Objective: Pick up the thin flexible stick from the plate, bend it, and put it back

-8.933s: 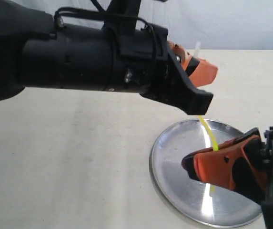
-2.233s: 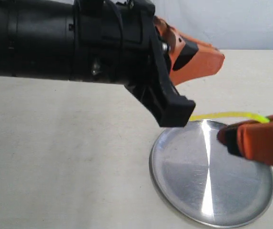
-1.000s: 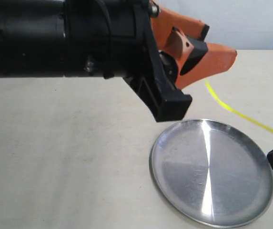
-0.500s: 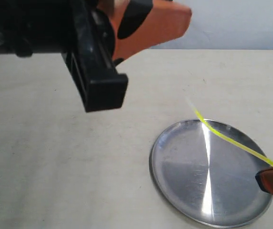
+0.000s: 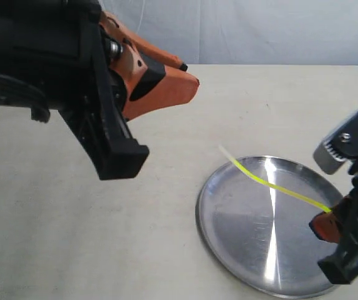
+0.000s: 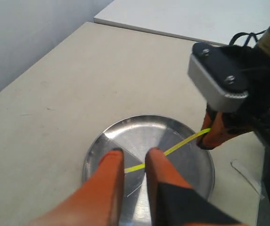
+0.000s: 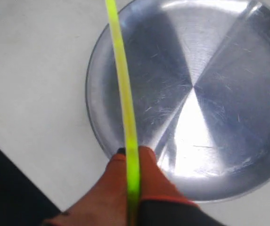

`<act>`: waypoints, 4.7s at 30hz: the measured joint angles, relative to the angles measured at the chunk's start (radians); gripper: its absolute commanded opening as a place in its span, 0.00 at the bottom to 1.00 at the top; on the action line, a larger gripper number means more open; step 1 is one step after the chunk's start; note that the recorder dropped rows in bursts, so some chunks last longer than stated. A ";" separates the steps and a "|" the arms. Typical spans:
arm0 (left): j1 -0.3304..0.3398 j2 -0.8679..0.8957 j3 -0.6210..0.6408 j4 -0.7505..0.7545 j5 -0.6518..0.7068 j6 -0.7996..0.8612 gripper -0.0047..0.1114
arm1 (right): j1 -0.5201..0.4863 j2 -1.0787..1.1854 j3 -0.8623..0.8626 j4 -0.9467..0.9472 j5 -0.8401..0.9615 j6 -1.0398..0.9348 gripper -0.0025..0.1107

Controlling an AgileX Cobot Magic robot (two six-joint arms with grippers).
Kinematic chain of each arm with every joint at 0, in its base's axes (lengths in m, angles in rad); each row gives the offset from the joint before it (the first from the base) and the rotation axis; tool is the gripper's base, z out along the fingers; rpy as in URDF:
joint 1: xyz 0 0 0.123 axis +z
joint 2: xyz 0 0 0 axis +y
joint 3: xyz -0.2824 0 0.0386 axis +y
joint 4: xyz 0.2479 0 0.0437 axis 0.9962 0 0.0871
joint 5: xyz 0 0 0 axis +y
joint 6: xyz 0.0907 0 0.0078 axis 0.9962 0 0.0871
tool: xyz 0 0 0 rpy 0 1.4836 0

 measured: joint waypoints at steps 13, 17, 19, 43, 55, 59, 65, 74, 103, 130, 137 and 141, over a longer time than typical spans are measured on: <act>0.000 0.000 0.000 0.000 0.000 -0.004 0.20 | 0.000 0.435 0.000 -0.146 -0.156 0.054 0.01; 0.000 0.000 0.000 0.000 -0.006 -0.004 0.20 | 0.000 0.490 0.000 -0.180 -0.201 0.116 0.03; 0.000 0.000 0.000 0.000 -0.008 -0.004 0.20 | 0.000 0.499 0.000 -0.186 -0.218 0.136 0.10; 0.000 -0.010 0.000 0.000 -0.037 -0.016 0.16 | 0.000 -0.010 -0.032 -0.188 -0.083 0.265 0.01; 0.000 -0.171 0.000 0.000 -0.133 -0.021 0.04 | 0.000 -0.611 -0.032 -0.206 -0.200 0.267 0.01; 0.000 -0.188 0.000 0.000 -0.133 -0.021 0.04 | 0.000 -0.674 -0.032 -0.165 -0.213 0.267 0.01; 0.000 -0.193 0.000 0.000 -0.131 -0.021 0.04 | 0.000 -0.702 -0.032 -0.076 -0.216 0.267 0.01; 0.000 -0.193 0.000 0.000 -0.131 -0.021 0.04 | 0.000 -0.702 -0.032 -0.065 -0.216 0.267 0.01; 0.000 -0.193 0.000 0.000 -0.131 -0.021 0.04 | -0.301 -0.761 0.616 0.004 -0.711 0.162 0.01; 0.223 -0.282 0.208 0.039 -0.276 0.017 0.04 | -0.301 -0.761 0.616 0.027 -0.680 0.164 0.01; 0.498 -0.502 0.564 -0.323 -0.538 0.015 0.04 | -0.301 -0.761 0.616 0.032 -0.680 0.164 0.01; 0.631 -0.704 0.721 -0.380 -0.556 0.015 0.04 | -0.301 -0.761 0.616 0.032 -0.680 0.164 0.01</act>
